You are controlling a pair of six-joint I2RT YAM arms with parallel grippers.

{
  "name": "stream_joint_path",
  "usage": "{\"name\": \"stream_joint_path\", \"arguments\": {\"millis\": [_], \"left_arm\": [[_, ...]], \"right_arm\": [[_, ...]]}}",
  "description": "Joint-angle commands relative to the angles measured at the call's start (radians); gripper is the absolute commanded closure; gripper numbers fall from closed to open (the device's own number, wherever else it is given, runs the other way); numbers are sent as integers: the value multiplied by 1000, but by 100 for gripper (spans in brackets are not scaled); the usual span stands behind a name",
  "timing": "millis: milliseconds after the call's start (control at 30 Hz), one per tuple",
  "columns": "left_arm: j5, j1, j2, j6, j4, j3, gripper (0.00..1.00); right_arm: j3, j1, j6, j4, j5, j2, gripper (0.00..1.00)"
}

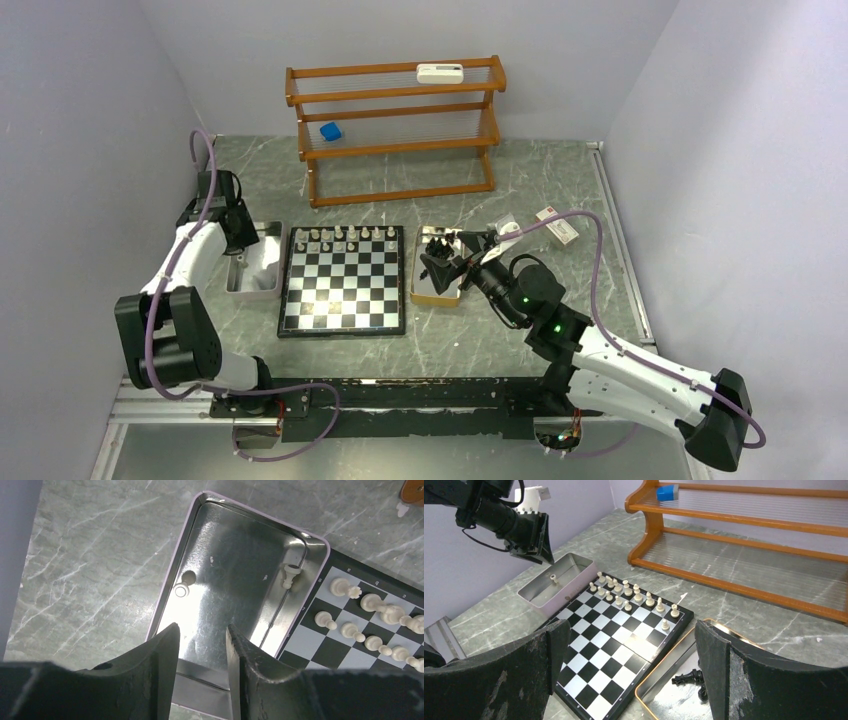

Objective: Set up the chess pieces on the board
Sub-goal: Pick up the chess piece from the storage box.

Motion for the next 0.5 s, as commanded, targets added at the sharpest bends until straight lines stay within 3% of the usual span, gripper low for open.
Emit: {"name": "stream_joint_path", "arguments": {"millis": [0,467], "left_arm": [[13,12,20,-6,29,-2,57],[-29,30,97,-20,23,0,59]], "right_arm": [[-1,-5,-8,28,15,-14,0],[-14,-5,-11,49,17,-7,0]]}}
